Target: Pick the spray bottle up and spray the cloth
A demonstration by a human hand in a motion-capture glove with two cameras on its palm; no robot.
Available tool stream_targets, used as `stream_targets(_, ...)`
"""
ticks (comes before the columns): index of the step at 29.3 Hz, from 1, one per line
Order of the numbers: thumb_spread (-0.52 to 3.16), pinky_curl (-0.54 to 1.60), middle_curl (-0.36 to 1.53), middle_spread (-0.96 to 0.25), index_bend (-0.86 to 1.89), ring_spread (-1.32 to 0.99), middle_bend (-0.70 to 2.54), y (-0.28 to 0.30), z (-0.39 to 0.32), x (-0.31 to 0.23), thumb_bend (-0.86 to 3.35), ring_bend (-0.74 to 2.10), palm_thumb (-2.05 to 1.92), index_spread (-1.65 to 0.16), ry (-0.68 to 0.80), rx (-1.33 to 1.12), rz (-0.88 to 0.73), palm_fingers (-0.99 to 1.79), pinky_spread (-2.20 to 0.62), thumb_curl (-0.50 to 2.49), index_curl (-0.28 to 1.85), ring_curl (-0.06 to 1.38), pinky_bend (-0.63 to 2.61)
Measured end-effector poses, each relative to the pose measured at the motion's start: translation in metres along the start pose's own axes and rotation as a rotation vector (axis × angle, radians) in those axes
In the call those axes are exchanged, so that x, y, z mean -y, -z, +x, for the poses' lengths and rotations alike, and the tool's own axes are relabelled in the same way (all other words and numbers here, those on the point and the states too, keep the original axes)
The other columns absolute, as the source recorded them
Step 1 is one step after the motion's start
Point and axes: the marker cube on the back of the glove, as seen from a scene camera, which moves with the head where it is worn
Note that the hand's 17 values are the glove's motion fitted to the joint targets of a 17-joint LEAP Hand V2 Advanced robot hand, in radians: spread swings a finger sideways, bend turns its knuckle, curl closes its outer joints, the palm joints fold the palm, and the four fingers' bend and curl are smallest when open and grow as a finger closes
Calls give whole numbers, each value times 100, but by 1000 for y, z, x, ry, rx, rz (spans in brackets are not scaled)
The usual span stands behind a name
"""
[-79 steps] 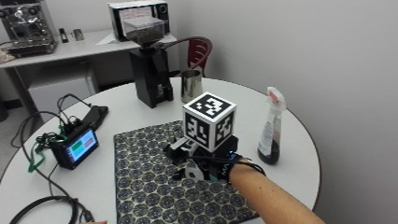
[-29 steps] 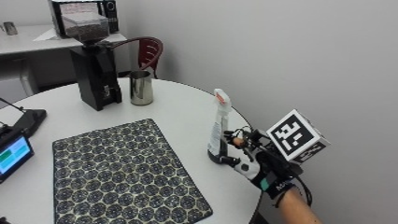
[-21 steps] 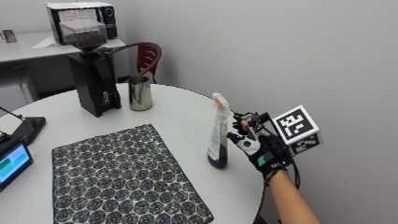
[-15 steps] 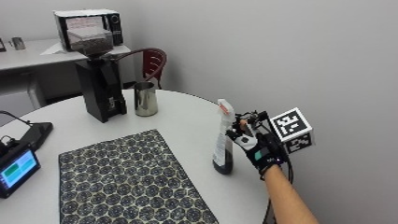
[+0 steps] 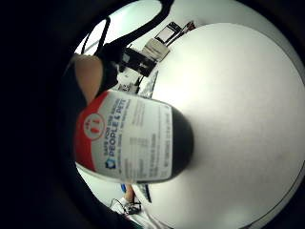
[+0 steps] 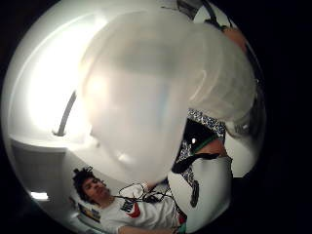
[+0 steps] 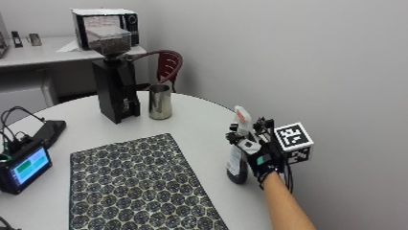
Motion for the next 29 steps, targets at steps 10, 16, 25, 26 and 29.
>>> stream_targets(10, 95, 31, 43, -10, 15, -10, 37, 28, 15, -24, 5, 49, 90, -30, 31, -23, 143, 116, 7, 41, 29, 39, 19)
stream_targets(16, 93, 33, 45, -9, 14, -10, 41, 71, -10, -27, 2, 53, 92, -27, 65, -138, 164, 122, 5, 44, 31, 41, 22)
stream_targets(25, 90, 35, 47, -8, 16, -9, 46, 130, -195, -4, -2, 60, 93, -23, 104, -458, 1, 130, -1, 48, 34, 43, 26)
stream_targets(26, 90, 35, 47, -8, 16, -9, 46, 124, -216, -5, -2, 60, 93, -22, 97, -497, -26, 130, -1, 48, 34, 43, 26)
stream_targets(29, 88, 36, 47, -8, 16, -9, 48, 92, -215, -8, -2, 62, 93, -22, 43, -593, -122, 130, -2, 49, 35, 43, 27)
